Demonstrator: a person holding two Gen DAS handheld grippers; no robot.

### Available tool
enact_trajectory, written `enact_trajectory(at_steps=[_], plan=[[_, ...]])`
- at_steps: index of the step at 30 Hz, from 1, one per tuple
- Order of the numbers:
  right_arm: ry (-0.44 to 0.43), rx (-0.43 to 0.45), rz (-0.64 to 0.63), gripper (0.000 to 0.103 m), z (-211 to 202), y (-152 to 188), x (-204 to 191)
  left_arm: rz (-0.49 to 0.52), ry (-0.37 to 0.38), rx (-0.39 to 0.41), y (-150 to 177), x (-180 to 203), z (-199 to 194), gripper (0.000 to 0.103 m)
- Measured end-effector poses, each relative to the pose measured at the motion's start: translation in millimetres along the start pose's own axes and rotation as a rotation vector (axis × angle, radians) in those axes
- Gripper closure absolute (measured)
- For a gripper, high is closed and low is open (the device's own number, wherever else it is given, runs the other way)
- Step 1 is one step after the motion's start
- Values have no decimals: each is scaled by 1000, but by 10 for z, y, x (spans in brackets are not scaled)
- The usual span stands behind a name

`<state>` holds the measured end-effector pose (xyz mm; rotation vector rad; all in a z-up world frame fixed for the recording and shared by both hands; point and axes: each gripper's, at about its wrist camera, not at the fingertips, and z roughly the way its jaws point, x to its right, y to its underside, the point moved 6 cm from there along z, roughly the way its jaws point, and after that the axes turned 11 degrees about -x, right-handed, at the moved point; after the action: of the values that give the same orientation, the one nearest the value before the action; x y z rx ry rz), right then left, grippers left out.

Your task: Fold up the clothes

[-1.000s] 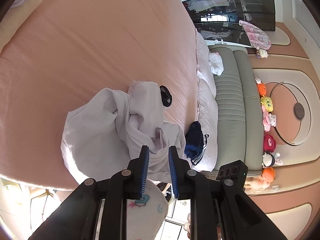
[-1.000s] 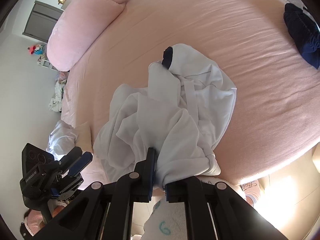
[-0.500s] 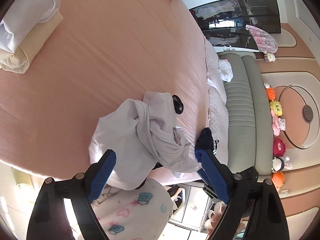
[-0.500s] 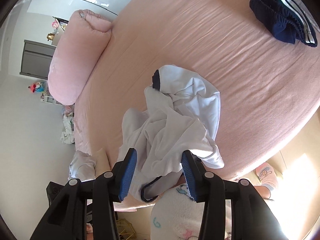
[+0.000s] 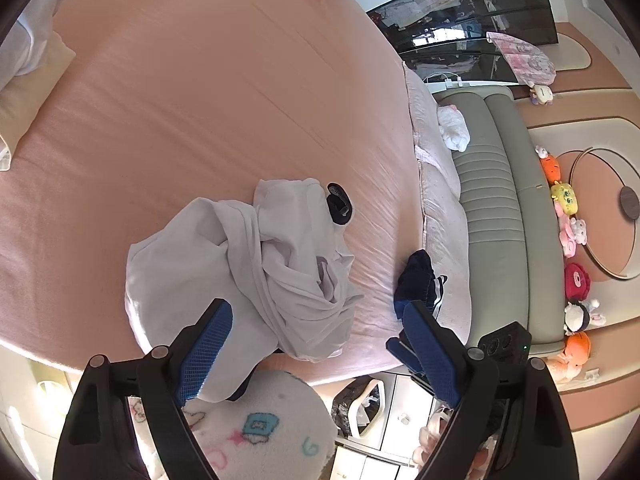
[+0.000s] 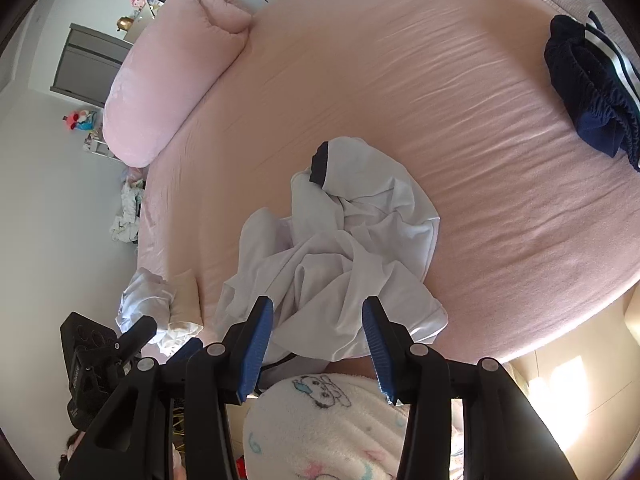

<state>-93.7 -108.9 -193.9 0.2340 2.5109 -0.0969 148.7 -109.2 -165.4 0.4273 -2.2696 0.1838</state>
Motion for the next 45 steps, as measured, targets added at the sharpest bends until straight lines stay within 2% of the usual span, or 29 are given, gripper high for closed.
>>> enact_trajectory(at_steps=[6,12,18,21,30,33,34,35,36,37,40,45], plan=[[-31,-51,106,53,209,172,433,46,-64,-62,-18,124,237,15],[-125,-65,201,53,482,309,720,68,-109,-131,80,131,506,15],[-121,-75,225,53,711,309,809,45,-120,-162,108,45,610,15],[-100,-40,204,53,745,298,805,31,-120,-169,99,3,635,15],[-175,-19,177,53,866,217,679,-2,-123,-190,54,-113,774,15],[-231,-38,201,53,921,211,688,-13,-116,-192,29,-138,801,15],[-240,-43,187,55,922,200,652,-14,-114,-192,20,-141,803,15],[-243,-47,164,67,914,192,602,-14,-112,-191,11,-140,804,15],[-249,-47,138,85,891,178,539,-10,-106,-187,-1,-128,802,15],[-270,-39,123,92,855,154,470,-7,-99,-183,-12,-117,798,15],[-326,-16,79,94,744,73,267,-13,-65,-165,-48,-90,775,16],[-354,8,42,94,664,-233,44,-30,-36,-149,-74,-78,730,22]])
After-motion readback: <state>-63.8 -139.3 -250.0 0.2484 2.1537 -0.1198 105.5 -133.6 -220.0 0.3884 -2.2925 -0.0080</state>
